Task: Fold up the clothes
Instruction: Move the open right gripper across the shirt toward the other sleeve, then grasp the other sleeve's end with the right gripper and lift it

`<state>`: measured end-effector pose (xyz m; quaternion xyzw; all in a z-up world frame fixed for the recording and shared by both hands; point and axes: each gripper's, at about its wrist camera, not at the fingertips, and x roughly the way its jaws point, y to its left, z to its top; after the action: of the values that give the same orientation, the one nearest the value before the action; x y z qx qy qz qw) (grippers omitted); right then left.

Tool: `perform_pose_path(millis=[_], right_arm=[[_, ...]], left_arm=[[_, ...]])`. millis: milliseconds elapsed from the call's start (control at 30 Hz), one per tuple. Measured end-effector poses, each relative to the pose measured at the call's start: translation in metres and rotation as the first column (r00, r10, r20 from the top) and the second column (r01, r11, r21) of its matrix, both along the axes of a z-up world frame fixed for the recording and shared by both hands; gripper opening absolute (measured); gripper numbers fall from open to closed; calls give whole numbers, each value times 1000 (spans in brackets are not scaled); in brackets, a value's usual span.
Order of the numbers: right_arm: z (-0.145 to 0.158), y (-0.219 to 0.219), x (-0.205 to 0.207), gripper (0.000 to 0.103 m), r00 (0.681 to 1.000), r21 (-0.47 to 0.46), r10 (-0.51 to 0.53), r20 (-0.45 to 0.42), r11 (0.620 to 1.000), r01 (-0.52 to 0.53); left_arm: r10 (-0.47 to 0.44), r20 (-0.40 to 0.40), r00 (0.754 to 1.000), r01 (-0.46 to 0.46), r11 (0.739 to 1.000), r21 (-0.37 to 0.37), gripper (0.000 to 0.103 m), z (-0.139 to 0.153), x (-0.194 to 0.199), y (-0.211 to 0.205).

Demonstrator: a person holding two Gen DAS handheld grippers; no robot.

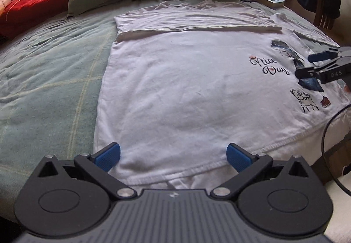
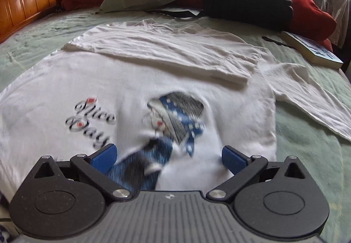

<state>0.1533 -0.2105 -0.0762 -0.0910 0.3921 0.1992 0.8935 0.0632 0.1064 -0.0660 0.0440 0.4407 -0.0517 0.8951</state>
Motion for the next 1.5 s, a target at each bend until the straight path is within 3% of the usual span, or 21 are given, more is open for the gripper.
perform_pose_path(millis=[67,167,267,367,533,600,700,833,1000,1133,1300,1433,1500], right_arm=[[6,-4,-15,103,1000,31,4,8,1000,-4],[14,-8,-37,103,1000,68,13,21,998,-14],[11,0,-50,103,999,41,29,37,999,-31],[-2,-2,-59,103,1000,16,17,22,1000,-17],[-12,-18,-73,103,1000,50,6,14,999,-6],[-13,-25,-79,103,1000,58,14,18,998,-15],[-14,-33,-86,103,999,75,27,21,997,-29],[-10,-46,-88,103,999,141,31,11,990,-32],[1,-85,-80,103,1000,274,-24,-3,961,24],[9,-137,-62,103,983,354,-183,8,920,168],[14,-206,-36,103,899,442,-434,60,819,366],[13,-260,-9,103,859,516,-508,68,754,405],[8,-285,4,103,840,583,-543,13,687,435]], left_arm=[[-14,37,999,13,1000,20,102,10,-5,-7],[-52,102,993,53,999,-7,102,26,-3,-24],[-99,144,985,106,993,-42,102,29,3,-47],[-119,149,982,127,991,-45,102,17,8,-68],[-48,111,993,54,997,-48,102,-20,11,-83],[-44,149,988,49,998,-30,102,-23,4,-85],[-25,146,989,29,999,-30,102,-19,0,-86],[-17,159,987,15,1000,14,102,-10,-2,-99],[-107,210,972,109,994,6,102,8,-12,-128],[-197,238,951,206,979,-12,102,20,-16,-150],[-259,243,935,272,962,-19,102,25,-9,-168],[-277,241,930,287,958,-6,102,26,1,-175],[-282,234,930,291,957,-6,102,25,7,-177]])
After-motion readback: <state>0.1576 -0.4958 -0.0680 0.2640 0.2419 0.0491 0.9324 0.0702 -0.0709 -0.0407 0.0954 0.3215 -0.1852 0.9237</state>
